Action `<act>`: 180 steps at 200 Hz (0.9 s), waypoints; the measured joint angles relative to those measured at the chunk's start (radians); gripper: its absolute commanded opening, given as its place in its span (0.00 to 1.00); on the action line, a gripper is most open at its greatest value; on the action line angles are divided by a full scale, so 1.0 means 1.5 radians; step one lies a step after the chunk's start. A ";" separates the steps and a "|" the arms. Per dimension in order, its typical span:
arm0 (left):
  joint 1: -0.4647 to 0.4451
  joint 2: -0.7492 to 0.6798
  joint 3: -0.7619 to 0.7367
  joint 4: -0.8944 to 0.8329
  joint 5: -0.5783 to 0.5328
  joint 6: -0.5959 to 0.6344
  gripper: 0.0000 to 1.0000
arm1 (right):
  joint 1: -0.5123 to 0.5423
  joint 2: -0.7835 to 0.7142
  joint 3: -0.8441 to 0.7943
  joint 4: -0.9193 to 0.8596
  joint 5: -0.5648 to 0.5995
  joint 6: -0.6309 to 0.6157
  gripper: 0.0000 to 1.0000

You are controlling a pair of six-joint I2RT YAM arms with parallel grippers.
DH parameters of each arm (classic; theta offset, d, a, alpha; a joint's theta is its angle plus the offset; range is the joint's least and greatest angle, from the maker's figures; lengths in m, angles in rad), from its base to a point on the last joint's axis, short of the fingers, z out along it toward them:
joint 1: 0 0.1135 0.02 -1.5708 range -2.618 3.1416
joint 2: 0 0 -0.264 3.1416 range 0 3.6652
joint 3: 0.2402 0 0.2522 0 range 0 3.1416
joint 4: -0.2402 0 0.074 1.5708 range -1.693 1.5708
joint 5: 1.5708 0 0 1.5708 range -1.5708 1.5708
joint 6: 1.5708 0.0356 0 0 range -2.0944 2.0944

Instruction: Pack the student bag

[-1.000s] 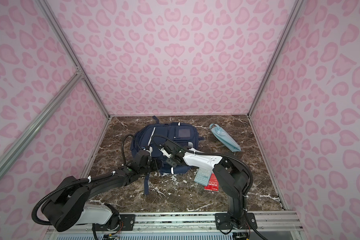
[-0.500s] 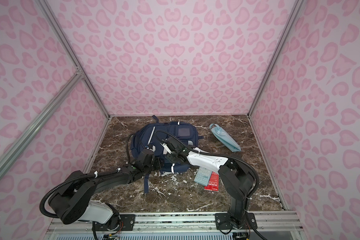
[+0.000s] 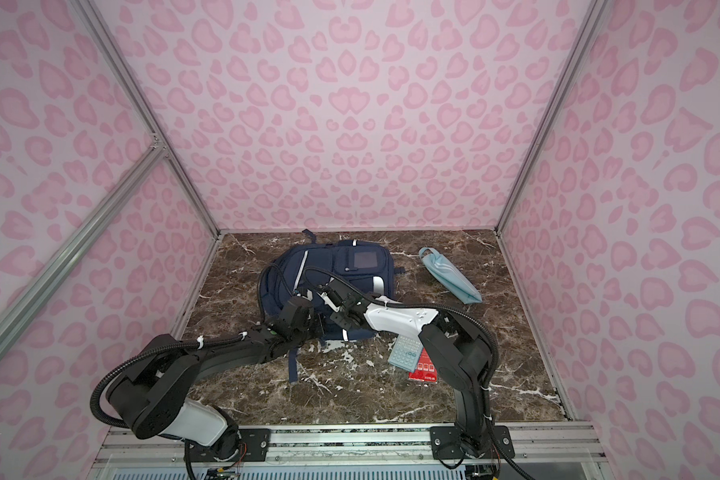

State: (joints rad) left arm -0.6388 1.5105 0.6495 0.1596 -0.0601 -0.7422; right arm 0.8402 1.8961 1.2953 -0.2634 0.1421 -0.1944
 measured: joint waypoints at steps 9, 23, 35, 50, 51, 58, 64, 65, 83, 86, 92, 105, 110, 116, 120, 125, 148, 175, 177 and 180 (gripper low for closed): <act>-0.001 -0.007 0.001 -0.006 0.000 0.000 0.06 | 0.000 -0.013 -0.004 -0.003 -0.006 0.002 0.00; -0.002 -0.014 0.006 -0.019 0.000 0.001 0.14 | 0.001 -0.036 -0.009 -0.010 -0.016 0.001 0.00; -0.003 -0.015 0.014 -0.025 -0.001 0.007 0.18 | 0.002 -0.053 -0.009 -0.020 -0.021 0.006 0.00; -0.003 -0.013 0.023 -0.037 -0.004 0.015 0.23 | 0.002 -0.065 -0.008 -0.031 -0.034 0.013 0.00; -0.003 -0.012 0.023 -0.037 -0.004 0.016 0.23 | 0.002 -0.066 -0.008 -0.031 -0.035 0.013 0.00; -0.003 -0.010 0.025 -0.038 -0.004 0.022 0.26 | 0.002 -0.067 -0.008 -0.034 -0.040 0.014 0.00; -0.003 -0.008 0.026 -0.038 -0.004 0.023 0.27 | 0.002 -0.068 -0.007 -0.038 -0.044 0.017 0.00; -0.003 -0.008 0.026 -0.038 -0.004 0.023 0.27 | 0.002 -0.068 -0.007 -0.038 -0.044 0.018 0.00; -0.010 -0.003 0.027 -0.037 -0.005 0.026 0.31 | 0.002 -0.068 -0.003 -0.047 -0.053 0.020 0.00; -0.011 -0.003 0.027 -0.037 -0.005 0.028 0.31 | 0.002 -0.068 -0.002 -0.048 -0.054 0.021 0.00; -0.013 -0.003 0.028 -0.037 -0.005 0.029 0.29 | 0.002 -0.067 -0.001 -0.049 -0.056 0.024 0.00; -0.017 0.001 0.033 -0.037 -0.005 0.035 0.17 | 0.002 -0.066 0.000 -0.052 -0.061 0.030 0.00; -0.019 0.004 0.037 -0.038 -0.006 0.036 0.11 | 0.002 -0.066 0.001 -0.052 -0.062 0.030 0.00; -0.019 0.006 0.040 -0.040 -0.010 0.037 0.04 | 0.002 -0.066 0.001 -0.053 -0.062 0.030 0.00; -0.019 0.007 0.041 -0.041 -0.012 0.039 0.03 | 0.001 -0.066 0.001 -0.053 -0.062 0.031 0.00; -0.019 0.007 0.041 -0.044 -0.012 0.041 0.03 | 0.001 -0.066 0.001 -0.052 -0.062 0.033 0.00; -0.020 -0.009 0.041 -0.066 -0.018 0.041 0.03 | -0.001 -0.070 -0.012 -0.044 -0.063 0.038 0.00; -0.010 -0.057 0.040 -0.103 -0.018 0.045 0.03 | -0.015 -0.088 -0.043 -0.020 -0.069 0.047 0.00; -0.008 -0.060 0.040 -0.107 -0.018 0.047 0.03 | -0.017 -0.090 -0.046 -0.018 -0.069 0.047 0.00; -0.005 -0.064 0.040 -0.111 -0.019 0.049 0.03 | -0.018 -0.092 -0.049 -0.016 -0.070 0.047 0.00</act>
State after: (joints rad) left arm -0.6468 1.4139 0.7097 -0.0071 -0.0879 -0.6689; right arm 0.8135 1.7580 1.2224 -0.2878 0.0364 -0.1242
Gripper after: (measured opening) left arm 0.079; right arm 0.077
